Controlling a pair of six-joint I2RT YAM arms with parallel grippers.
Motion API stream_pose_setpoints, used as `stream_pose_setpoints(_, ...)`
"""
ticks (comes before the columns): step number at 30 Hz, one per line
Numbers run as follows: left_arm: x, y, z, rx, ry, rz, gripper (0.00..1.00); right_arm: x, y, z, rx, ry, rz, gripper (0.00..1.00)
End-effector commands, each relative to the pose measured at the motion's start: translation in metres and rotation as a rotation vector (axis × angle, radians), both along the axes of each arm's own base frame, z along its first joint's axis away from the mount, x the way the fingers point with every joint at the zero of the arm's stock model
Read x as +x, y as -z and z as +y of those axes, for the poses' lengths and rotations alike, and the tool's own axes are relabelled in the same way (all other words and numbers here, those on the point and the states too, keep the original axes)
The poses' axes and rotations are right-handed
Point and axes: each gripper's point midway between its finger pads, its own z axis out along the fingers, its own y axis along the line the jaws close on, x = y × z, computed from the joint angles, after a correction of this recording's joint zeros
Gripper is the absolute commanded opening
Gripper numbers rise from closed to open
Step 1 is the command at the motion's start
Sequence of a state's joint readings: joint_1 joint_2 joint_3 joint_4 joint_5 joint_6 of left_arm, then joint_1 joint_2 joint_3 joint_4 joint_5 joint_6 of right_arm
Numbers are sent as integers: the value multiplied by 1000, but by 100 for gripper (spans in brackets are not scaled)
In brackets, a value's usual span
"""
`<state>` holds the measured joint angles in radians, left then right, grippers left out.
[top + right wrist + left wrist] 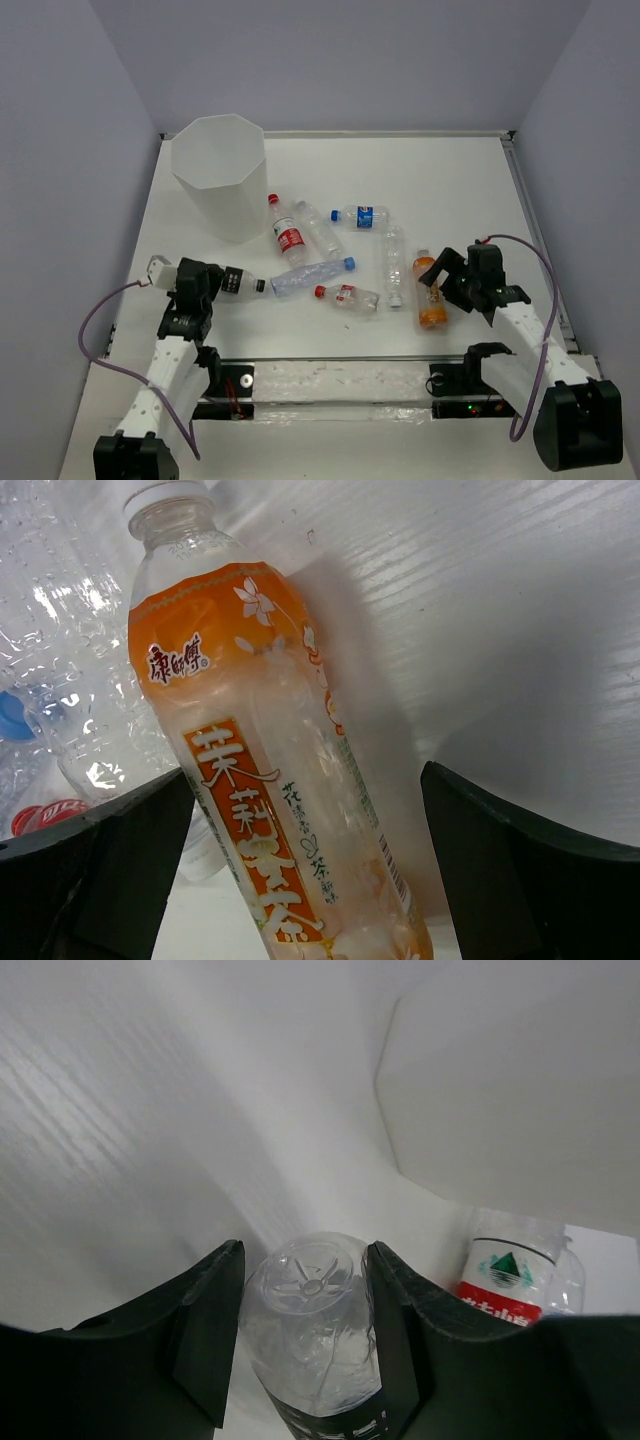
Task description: Put the plastic bottles in the bin
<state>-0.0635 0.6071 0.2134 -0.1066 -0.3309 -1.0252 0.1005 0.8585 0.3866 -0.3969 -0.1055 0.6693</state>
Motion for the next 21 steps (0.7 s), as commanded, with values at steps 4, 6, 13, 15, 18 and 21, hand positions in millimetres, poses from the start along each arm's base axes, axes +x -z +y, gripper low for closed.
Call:
stream_pose_setpoints(4, 10, -103, -14, 107, 179, -192, 32, 29, -13, 5, -6, -31, -78, 95)
stream_pose_setpoints(6, 5, -115, -24, 106, 235, -193, 32, 32, -11, 3, -18, -23, -71, 89)
stream_pose_setpoints(13, 1, -164, -46, 122, 383, -279, 31, 36, -21, 4, -10, -22, -104, 58)
stream_pose_setpoints(15, 5, -184, -59, 108, 449, -336, 29, 37, -27, 5, -8, -28, -128, 54)
stream_pose_setpoints(18, 8, -244, -79, 96, 548, -478, 27, 38, -46, 5, -4, -31, -183, 51)
stream_pose_setpoints(21, 14, -290, -89, 107, 598, -575, 27, 40, -64, 5, -7, -36, -230, 51)
